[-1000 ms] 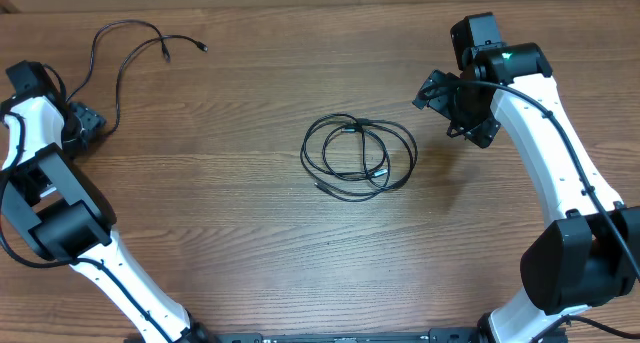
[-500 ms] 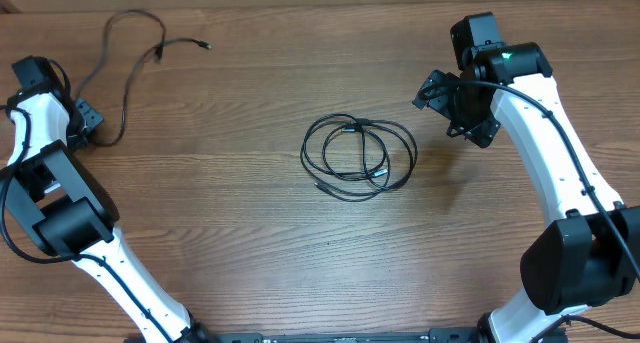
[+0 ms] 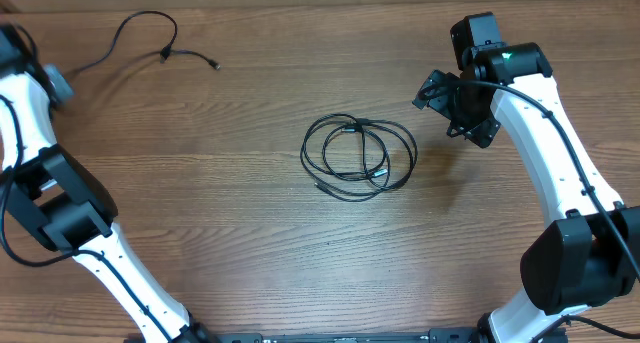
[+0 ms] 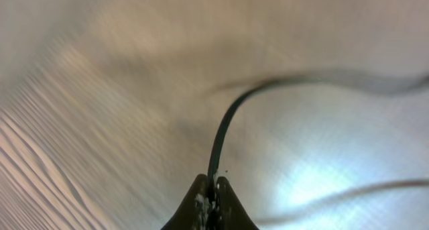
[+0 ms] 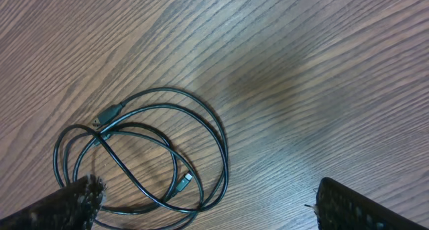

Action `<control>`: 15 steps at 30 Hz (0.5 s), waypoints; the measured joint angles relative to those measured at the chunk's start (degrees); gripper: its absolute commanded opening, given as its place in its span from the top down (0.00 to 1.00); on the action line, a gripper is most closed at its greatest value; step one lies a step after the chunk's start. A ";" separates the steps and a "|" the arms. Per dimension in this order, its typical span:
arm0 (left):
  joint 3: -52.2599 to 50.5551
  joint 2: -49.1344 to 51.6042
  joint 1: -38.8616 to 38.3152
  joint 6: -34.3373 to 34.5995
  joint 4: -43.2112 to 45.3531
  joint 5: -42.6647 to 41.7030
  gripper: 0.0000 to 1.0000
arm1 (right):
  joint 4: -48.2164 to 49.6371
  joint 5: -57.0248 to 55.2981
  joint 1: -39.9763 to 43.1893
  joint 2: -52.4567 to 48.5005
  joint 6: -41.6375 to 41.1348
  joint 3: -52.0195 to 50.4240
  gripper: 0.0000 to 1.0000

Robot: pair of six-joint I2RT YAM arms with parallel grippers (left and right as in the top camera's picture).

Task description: Untangle cables

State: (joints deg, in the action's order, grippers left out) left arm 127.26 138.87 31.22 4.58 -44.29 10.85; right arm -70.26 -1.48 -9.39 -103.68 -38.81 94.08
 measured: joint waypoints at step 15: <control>10.16 0.17 -2.27 10.51 -6.21 -19.23 0.00 | 0.00 0.02 -0.02 0.00 0.02 0.00 0.00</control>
State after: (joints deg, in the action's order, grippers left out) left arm 137.43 139.04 28.95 15.09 -50.50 -8.38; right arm -70.26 -1.45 -9.41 -103.68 -38.79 94.08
